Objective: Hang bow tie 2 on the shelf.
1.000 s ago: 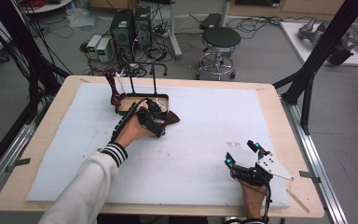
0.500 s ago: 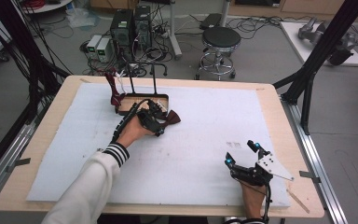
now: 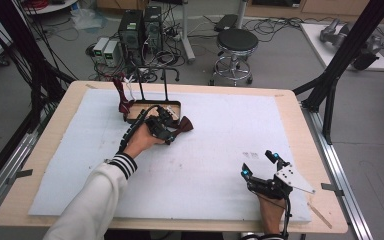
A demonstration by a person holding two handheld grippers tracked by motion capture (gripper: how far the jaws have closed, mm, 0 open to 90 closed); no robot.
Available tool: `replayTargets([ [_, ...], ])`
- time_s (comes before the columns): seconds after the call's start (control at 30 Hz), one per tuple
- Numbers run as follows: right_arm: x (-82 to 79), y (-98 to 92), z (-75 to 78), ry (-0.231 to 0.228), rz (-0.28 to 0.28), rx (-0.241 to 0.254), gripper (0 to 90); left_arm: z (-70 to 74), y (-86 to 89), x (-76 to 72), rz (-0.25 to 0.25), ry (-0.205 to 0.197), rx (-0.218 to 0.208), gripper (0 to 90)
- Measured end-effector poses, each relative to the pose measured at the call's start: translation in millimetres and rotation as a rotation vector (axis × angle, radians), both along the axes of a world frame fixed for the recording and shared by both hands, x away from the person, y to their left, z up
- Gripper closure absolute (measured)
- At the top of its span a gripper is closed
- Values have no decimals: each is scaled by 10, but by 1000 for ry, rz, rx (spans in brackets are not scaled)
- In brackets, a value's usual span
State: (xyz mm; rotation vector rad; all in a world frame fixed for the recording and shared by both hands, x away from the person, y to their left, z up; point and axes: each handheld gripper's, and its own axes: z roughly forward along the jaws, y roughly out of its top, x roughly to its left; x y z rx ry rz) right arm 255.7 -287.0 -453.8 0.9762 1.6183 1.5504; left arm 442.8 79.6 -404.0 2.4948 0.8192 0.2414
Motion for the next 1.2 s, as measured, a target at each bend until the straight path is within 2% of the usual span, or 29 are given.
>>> replayTargets([
  [0.33, 1, 0, 0, -2, 1, -2, 56, 174, 36, -89, -22, -77, -82, 778],
  [0.43, 1, 0, 0, -2, 0, -2, 56, 208, 54, -102, -26, -86, -97, 778],
  [0.67, 3, 0, 0, -3, 0, -4, 56, 317, 121, -164, -20, -136, -167, 778],
  [0.77, 1, 2, 0, 0, 1, -3, 56, 333, 146, -190, -19, -150, -188, 778],
  [0.93, 1, 2, 0, -1, 1, -3, 56, 359, 181, -222, -16, -167, -198, 778],
  [1.13, 4, 0, 1, -3, 0, -6, 56, 463, 282, -269, 0, -208, -258, 778],
  [1.2, 4, 1, 1, -2, 0, -6, 56, 476, 300, -273, 1, -213, -265, 778],
])
